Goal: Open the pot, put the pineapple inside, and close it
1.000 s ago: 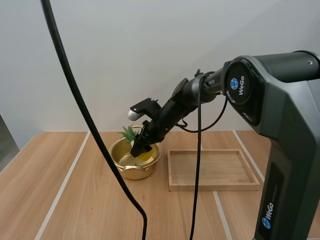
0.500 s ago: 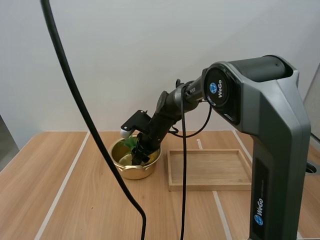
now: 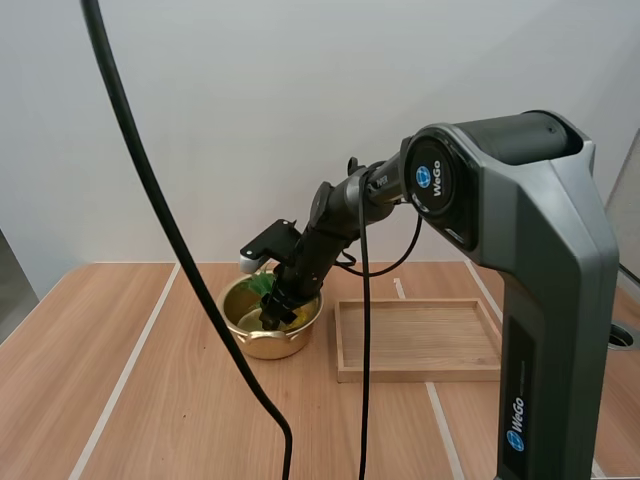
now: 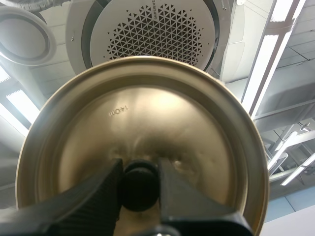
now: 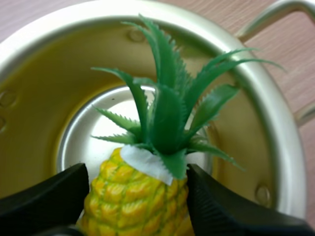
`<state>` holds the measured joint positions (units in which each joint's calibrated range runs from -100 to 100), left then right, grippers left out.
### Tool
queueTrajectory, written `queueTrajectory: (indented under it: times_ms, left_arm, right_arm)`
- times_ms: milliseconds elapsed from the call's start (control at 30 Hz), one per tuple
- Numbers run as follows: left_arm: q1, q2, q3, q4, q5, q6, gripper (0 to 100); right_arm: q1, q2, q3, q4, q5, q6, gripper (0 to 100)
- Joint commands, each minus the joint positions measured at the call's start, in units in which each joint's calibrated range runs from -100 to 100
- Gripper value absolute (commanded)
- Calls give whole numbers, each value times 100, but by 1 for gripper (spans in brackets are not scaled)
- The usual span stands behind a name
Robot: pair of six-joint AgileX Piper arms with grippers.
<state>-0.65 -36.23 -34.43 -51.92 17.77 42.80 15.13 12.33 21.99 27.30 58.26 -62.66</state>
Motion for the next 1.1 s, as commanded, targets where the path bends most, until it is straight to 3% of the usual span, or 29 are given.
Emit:
queueTrajectory:
  times_ms: [0,167,400,567,700,867,1067]
  left_arm:
    - [-8,4,5,14,-24,20,0]
    - [-8,4,5,14,-24,20,0]
    - [-8,4,5,16,-8,20,0]
    - [-8,4,5,26,30,20,0]
    - [-8,4,5,91,30,20,0]
    - [-8,68,227,162,30,20,0]
    - [-8,68,942,480,66,20,0]
  right_arm:
    - [-13,-184,4,-146,93,139,16]
    - [-13,-339,4,-155,512,-73,100]
    - [-13,-370,4,-155,568,-133,100]
    - [-13,-644,4,-155,-595,94,100]
    - [-13,-1172,4,-155,-1439,223,100]
    - [-38,-2061,4,-155,-1679,276,100]
    - [-269,-3220,4,-155,-2141,1125,100]
